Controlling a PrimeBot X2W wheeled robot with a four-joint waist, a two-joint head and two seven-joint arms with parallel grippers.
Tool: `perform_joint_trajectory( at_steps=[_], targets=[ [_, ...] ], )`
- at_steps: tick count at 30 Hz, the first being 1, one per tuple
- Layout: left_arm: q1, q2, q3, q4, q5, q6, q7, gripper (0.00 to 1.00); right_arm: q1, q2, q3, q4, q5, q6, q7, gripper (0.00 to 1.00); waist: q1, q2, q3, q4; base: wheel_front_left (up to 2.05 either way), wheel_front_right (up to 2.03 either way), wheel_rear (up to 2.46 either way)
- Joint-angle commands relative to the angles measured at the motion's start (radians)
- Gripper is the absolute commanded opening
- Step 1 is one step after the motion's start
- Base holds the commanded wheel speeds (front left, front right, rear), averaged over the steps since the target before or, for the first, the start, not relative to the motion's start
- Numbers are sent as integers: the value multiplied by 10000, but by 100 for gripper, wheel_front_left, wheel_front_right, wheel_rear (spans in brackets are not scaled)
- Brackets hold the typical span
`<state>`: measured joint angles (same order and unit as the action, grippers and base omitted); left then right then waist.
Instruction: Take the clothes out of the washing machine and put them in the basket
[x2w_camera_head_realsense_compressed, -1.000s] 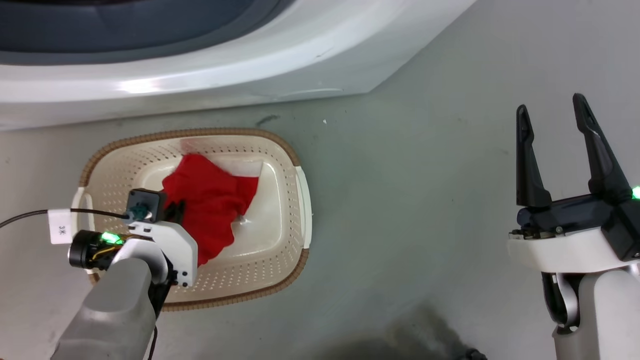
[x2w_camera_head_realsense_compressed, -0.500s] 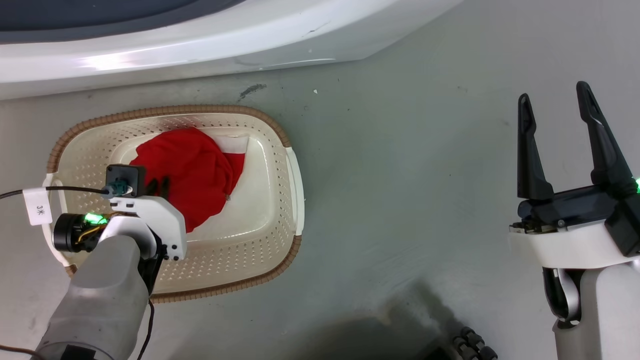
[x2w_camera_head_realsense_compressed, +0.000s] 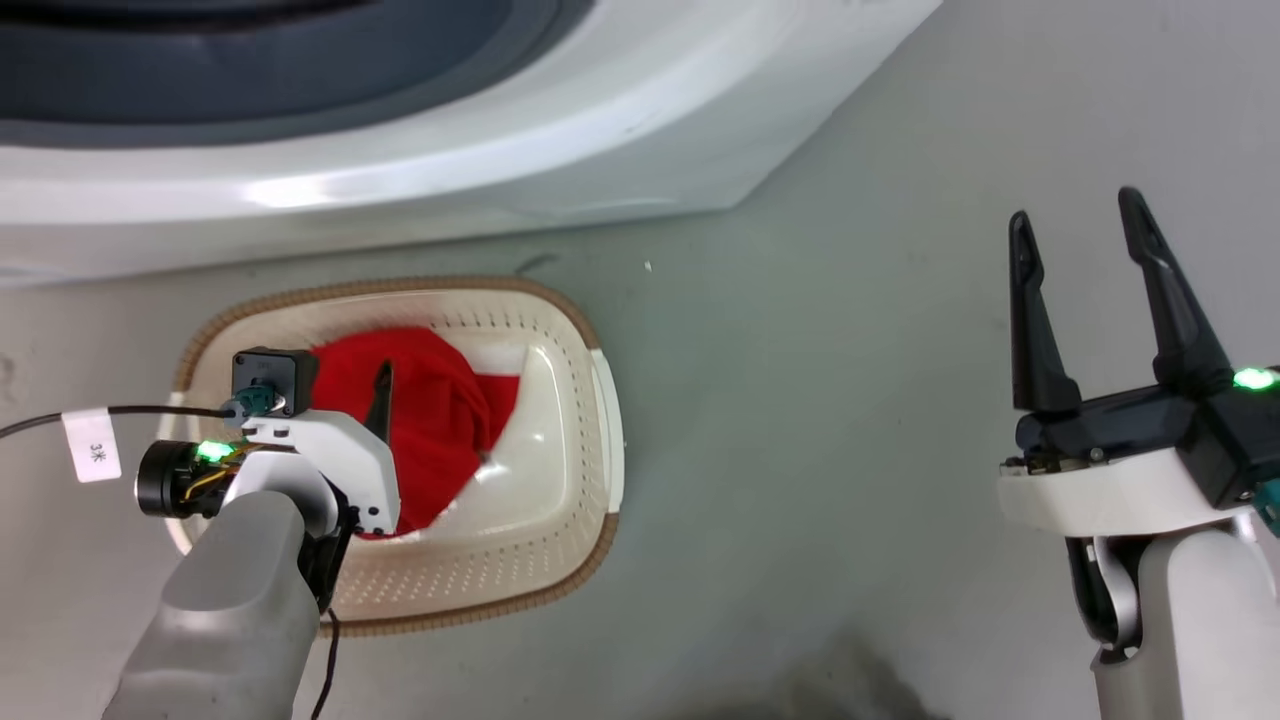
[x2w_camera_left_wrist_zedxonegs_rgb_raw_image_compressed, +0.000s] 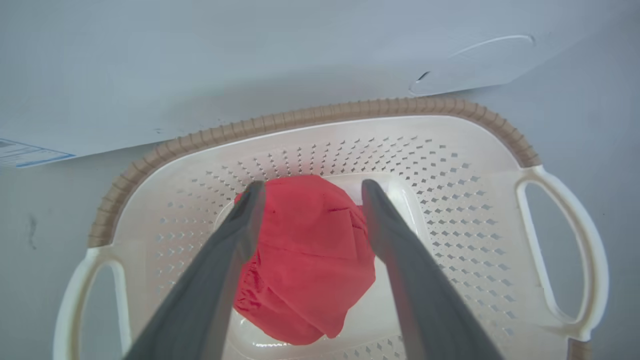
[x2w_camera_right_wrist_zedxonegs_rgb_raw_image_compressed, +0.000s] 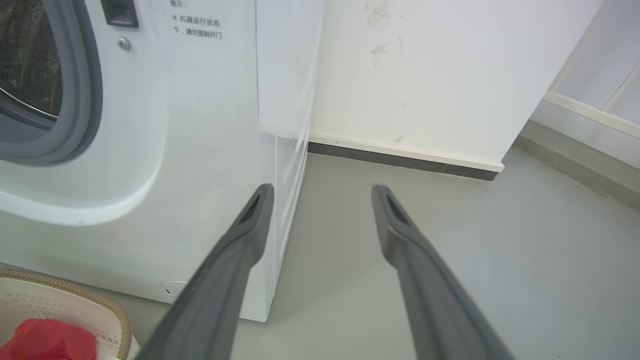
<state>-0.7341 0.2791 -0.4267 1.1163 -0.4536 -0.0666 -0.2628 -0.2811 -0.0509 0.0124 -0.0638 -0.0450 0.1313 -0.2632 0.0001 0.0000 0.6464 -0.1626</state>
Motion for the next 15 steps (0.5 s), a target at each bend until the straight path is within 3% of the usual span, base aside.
perform_joint_trajectory(
  at_steps=[1, 15],
  targets=[
    [338, 57, 175, -435, 113, 38, -28, 100, 167, 14, 4, 111, -11, -10, -24, 100, -1, 0, -699, 180, 0, 0, 0],
    [2228, -7, 2069, -4286, 1268, 202, -29, 100, 664, 14, -177, 590, -26, -10, -24, 100, -1, 0, -2441, 640, 0, 0, 0]
  ],
)
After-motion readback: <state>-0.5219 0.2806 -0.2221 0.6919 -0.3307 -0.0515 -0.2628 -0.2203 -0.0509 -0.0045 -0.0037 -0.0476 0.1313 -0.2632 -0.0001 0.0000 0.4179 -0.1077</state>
